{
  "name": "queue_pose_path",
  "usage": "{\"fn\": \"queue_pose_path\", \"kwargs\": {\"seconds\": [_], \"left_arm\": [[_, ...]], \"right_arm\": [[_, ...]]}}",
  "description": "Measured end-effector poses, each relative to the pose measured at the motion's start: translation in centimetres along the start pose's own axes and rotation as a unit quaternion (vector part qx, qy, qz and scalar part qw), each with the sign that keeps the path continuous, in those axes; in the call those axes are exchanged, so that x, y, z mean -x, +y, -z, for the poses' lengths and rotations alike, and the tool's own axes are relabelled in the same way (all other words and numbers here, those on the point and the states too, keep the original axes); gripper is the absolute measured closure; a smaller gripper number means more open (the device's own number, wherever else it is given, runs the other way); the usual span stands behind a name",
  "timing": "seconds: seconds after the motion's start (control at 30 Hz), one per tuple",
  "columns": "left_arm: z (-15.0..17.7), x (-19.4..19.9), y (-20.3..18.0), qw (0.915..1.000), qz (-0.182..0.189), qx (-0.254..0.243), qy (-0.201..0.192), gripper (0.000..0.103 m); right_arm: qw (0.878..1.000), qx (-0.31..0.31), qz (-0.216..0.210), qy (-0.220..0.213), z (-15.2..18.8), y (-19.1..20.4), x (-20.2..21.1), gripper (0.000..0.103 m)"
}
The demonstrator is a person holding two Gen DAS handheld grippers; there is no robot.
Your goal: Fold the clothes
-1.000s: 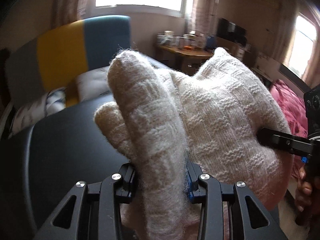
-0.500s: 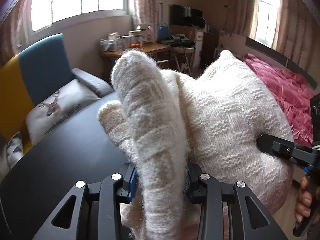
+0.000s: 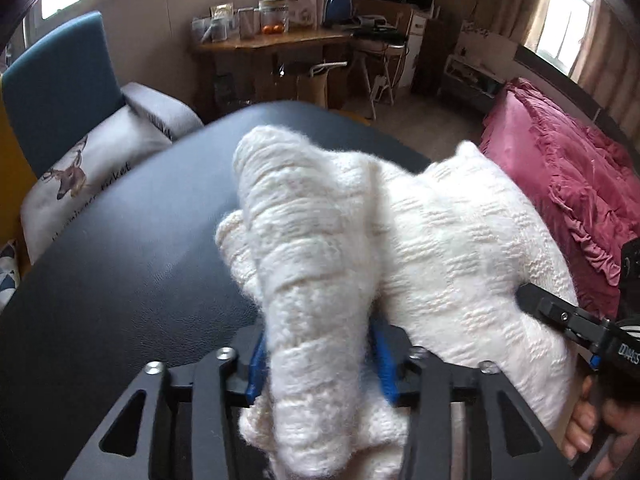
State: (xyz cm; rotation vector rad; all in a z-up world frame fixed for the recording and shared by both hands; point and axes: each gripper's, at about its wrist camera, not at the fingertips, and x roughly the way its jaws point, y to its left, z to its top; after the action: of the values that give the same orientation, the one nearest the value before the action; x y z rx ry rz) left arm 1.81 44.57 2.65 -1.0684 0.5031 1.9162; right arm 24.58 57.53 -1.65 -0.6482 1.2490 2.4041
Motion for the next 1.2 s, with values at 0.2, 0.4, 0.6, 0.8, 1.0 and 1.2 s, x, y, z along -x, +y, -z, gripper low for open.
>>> {"fn": "queue_pose_path", "kwargs": {"seconds": [0.2, 0.4, 0.6, 0.8, 1.0, 1.2], "left_arm": [[0.8, 0.0, 0.7, 0.9992, -0.022, -0.029, -0.018, 0.03], [2.0, 2.9, 1.8, 0.9989, -0.016, -0.005, -0.044, 0.03], [3.6, 8.8, 1.2, 0.9919, -0.008, -0.004, -0.127, 0.031], [4.1, 7.1, -2.8, 0.9947, -0.004, -0.061, -0.083, 0.046], [7.5, 5.4, -2.0, 0.9972, -0.012, -0.054, -0.05, 0.053], [10.4, 4.8, 0.8, 0.9985, 0.026, 0.02, -0.045, 0.047]], "right_arm": [[1.0, -0.001, 0.003, -0.006, 0.3, -0.9, -0.5, 0.049], [0.999, -0.016, 0.036, 0.004, 0.2, -0.1, 0.7, 0.036], [0.983, 0.109, 0.122, -0.081, 0.5, 5.4, 6.4, 0.04], [0.978, 0.189, 0.092, -0.014, 2.0, 9.0, 4.7, 0.077], [0.963, 0.229, 0.13, 0.064, 5.4, 8.6, 2.0, 0.078], [0.97, 0.201, 0.122, 0.059, 7.2, 6.5, 2.6, 0.08]]}}
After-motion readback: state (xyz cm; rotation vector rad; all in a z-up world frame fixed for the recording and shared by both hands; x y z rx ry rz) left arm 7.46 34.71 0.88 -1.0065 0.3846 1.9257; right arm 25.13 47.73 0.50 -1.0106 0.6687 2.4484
